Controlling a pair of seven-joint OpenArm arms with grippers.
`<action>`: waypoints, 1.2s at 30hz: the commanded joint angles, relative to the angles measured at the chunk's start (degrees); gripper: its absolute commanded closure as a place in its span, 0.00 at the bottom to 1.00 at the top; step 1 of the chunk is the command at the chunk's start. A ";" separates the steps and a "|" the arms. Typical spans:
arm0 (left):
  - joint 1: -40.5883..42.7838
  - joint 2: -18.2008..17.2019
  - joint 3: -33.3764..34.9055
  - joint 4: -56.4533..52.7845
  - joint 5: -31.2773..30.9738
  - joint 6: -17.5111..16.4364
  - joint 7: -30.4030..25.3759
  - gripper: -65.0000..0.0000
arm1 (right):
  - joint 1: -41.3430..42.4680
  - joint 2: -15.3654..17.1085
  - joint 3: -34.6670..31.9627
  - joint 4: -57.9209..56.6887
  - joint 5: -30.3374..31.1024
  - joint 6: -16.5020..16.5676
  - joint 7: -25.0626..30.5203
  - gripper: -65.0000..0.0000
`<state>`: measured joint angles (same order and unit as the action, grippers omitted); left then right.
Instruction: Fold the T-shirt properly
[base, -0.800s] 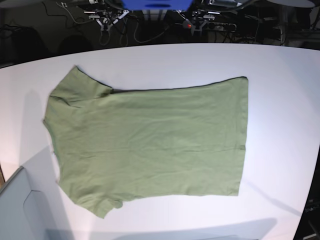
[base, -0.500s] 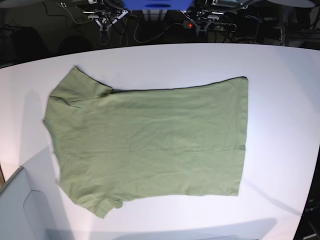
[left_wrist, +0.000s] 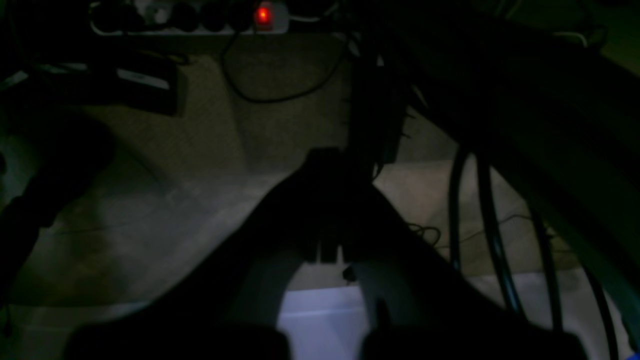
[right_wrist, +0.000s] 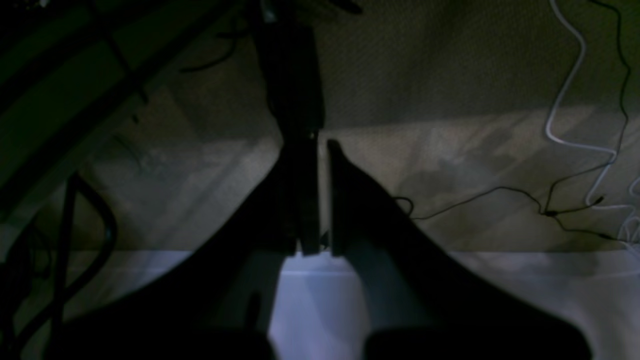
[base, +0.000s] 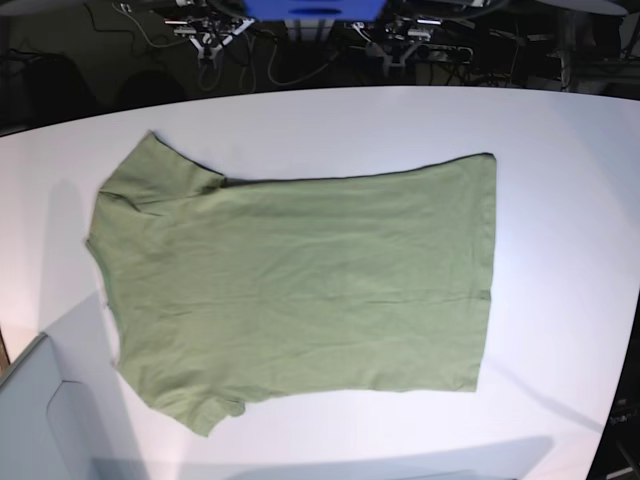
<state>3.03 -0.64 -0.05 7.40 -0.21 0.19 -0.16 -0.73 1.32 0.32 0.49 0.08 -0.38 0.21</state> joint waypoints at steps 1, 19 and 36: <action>0.88 0.07 0.19 0.56 -0.01 -0.05 0.21 1.00 | -0.63 0.22 -0.10 -0.01 -0.12 0.78 -0.16 0.99; 5.54 -0.28 0.27 1.70 -0.10 -0.05 0.21 1.00 | -15.84 2.59 -0.19 22.94 -0.21 0.78 -5.35 1.00; 29.02 -0.98 0.27 35.99 -0.10 -0.14 0.56 1.00 | -35.53 2.85 -0.19 51.86 -0.21 0.69 -7.81 1.00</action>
<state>30.89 -1.45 0.21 43.51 -0.30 0.14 0.58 -35.42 3.84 0.10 52.23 -0.16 -0.19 -7.86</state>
